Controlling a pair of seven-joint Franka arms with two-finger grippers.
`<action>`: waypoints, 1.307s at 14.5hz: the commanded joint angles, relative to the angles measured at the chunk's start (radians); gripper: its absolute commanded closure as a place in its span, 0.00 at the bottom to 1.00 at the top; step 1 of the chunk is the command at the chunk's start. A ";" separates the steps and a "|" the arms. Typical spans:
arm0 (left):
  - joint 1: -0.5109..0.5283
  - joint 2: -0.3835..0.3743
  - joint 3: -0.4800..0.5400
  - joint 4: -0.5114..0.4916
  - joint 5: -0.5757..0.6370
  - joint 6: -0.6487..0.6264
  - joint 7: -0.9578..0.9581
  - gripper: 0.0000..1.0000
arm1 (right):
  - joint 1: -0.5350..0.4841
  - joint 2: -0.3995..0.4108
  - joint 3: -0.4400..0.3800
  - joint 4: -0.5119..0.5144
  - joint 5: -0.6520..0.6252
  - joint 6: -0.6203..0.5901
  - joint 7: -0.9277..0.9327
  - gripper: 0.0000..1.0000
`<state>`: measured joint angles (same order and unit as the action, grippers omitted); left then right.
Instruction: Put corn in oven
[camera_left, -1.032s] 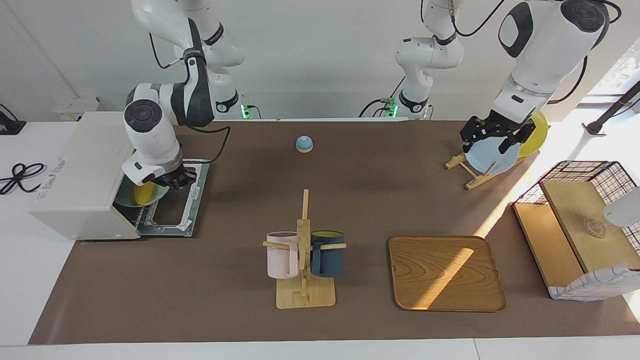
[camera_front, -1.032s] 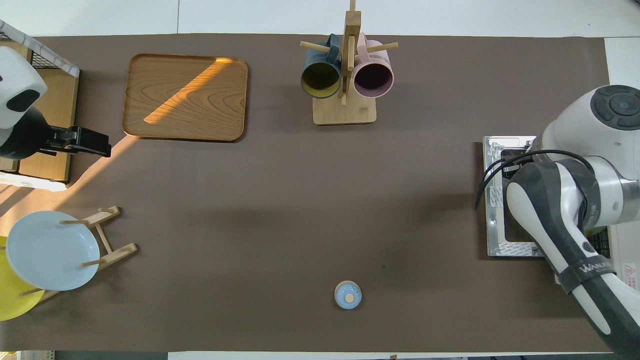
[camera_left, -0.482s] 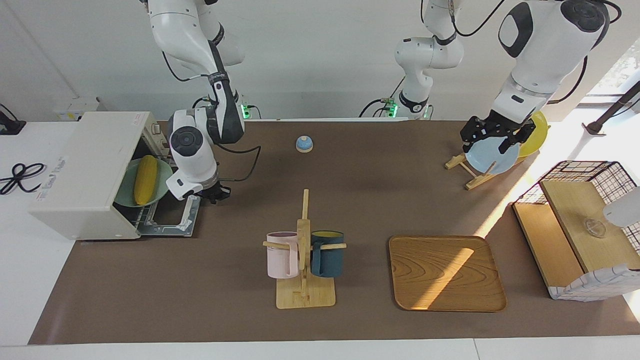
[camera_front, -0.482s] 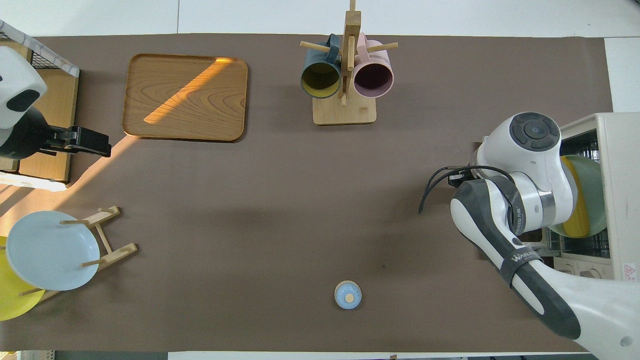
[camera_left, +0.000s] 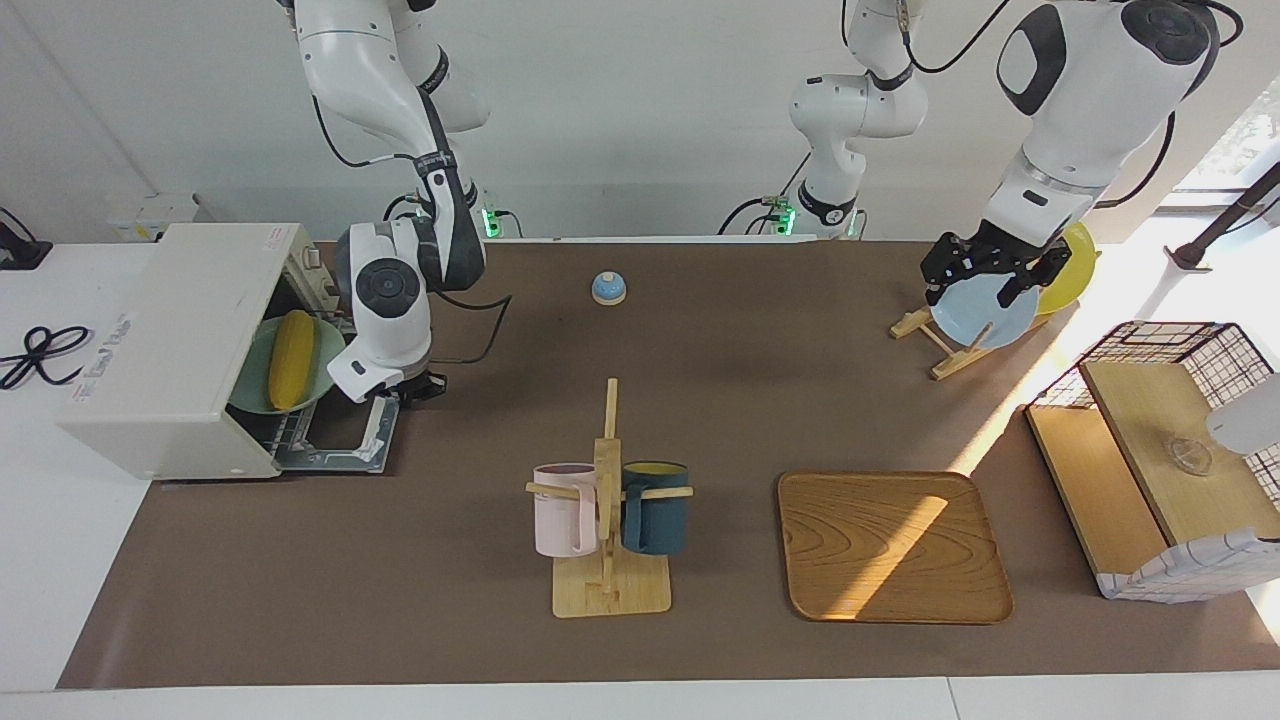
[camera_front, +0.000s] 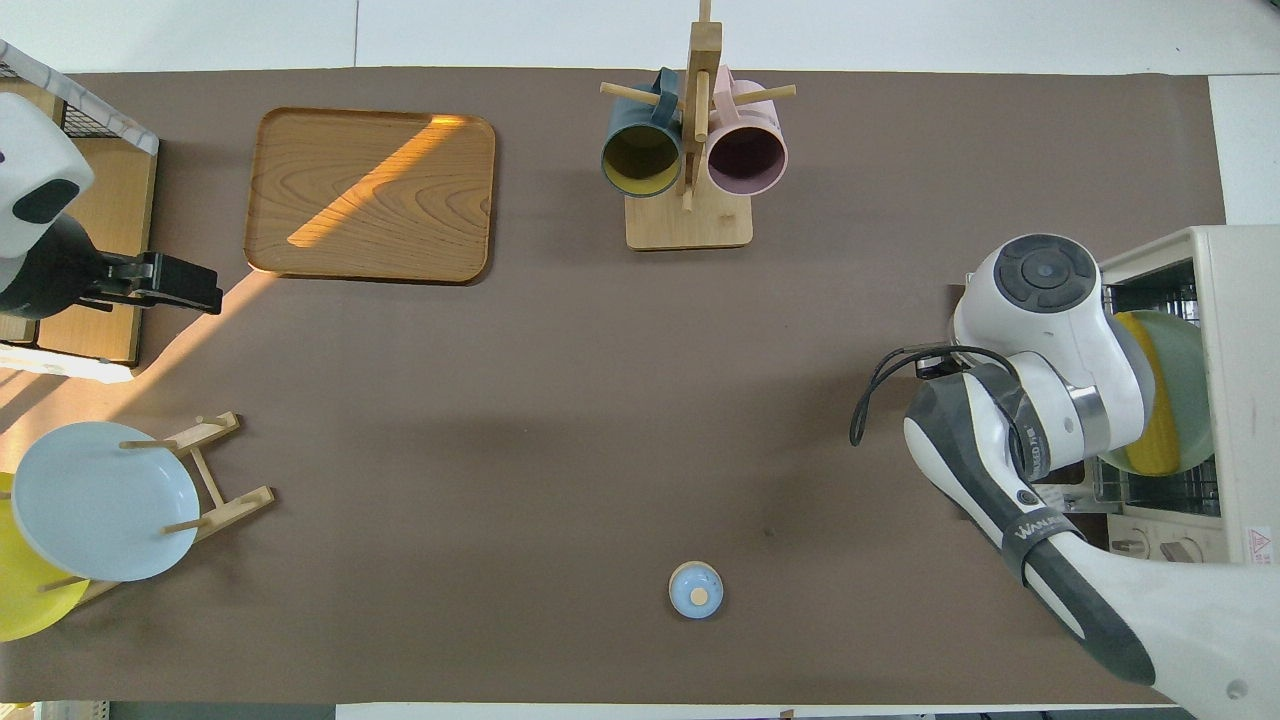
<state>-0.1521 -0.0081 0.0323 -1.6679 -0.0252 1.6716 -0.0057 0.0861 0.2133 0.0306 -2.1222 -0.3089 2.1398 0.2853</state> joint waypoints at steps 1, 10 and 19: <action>0.003 -0.016 -0.002 -0.013 0.019 0.004 0.010 0.00 | -0.011 -0.022 0.000 0.004 -0.126 -0.073 -0.006 1.00; 0.003 -0.016 -0.003 -0.013 0.019 0.005 0.010 0.00 | -0.147 -0.124 -0.003 0.168 -0.113 -0.291 -0.360 1.00; 0.003 -0.016 -0.003 -0.013 0.019 0.004 0.010 0.00 | -0.218 -0.161 -0.009 0.218 -0.012 -0.339 -0.452 1.00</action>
<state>-0.1521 -0.0082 0.0323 -1.6679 -0.0252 1.6716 -0.0057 -0.0996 0.0330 0.0244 -1.9290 -0.3752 1.8056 -0.1457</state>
